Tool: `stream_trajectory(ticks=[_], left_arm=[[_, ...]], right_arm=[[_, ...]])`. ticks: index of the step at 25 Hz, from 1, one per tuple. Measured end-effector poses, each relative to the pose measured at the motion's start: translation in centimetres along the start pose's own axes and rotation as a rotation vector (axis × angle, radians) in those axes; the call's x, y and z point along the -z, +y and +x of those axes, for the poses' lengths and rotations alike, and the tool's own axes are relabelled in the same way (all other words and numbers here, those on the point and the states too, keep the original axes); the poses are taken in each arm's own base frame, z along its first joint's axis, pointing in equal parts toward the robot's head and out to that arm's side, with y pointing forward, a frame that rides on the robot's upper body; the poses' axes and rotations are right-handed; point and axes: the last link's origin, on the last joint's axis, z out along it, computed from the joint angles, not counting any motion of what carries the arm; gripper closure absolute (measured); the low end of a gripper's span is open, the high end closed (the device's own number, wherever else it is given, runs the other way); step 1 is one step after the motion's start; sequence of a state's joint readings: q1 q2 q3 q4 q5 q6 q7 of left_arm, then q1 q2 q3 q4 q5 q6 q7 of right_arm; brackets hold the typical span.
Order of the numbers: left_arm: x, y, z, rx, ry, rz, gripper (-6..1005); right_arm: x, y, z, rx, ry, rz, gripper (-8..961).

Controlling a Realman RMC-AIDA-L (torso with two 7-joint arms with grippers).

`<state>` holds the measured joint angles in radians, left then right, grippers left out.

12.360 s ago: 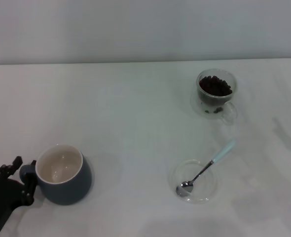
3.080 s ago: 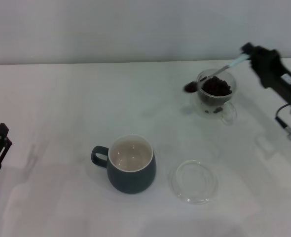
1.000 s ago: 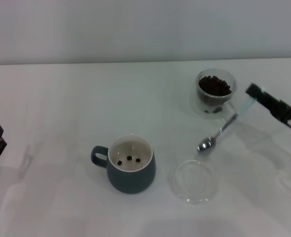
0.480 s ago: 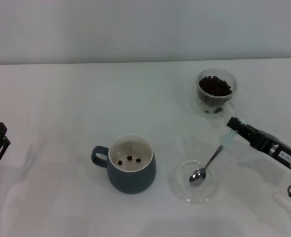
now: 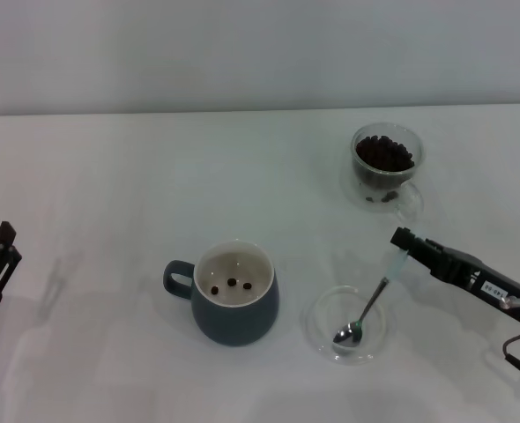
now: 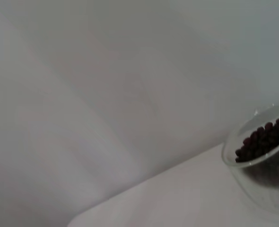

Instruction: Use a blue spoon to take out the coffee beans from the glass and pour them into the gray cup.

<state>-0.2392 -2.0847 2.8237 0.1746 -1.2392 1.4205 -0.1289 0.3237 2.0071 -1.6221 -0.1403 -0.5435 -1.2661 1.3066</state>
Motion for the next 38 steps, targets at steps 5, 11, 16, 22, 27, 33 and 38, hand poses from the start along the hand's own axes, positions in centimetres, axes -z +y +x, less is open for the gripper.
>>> stream_trajectory(ticks=[5, 11, 16, 22, 27, 33, 38], left_arm=[[-0.2, 0.1, 0.1, 0.001, 0.003, -0.004, 138], [-0.3, 0.3, 0.1, 0.011, 0.008, -0.005, 138], [-0.2, 0.3, 0.1, 0.012, 0.007, -0.001, 138], [-0.2, 0.2, 0.1, 0.012, 0.007, 0.000, 137], [-0.3, 0.3, 0.1, 0.011, 0.009, -0.002, 137], [-1.0, 0.4, 0.3, 0.010, 0.012, -0.014, 138], [-1.2, 0.1, 0.3, 0.008, 0.011, 0.006, 138]], right_arm=[[-0.1, 0.1, 0.3, -0.013, 0.015, -0.001, 784], [-0.2, -0.1, -0.2, 0.006, -0.010, 0.011, 617], [0.7, -1.4, -2.2, 0.033, -0.112, 0.078, 388], [3.5, -3.4, -4.5, 0.113, -0.260, 0.197, 156], [5.5, -3.4, -5.5, 0.497, -0.424, 0.341, 76], [5.6, -3.4, -5.1, 0.850, -0.405, 0.477, 82], [5.1, -3.7, -5.3, 0.830, -0.390, 0.485, 81]])
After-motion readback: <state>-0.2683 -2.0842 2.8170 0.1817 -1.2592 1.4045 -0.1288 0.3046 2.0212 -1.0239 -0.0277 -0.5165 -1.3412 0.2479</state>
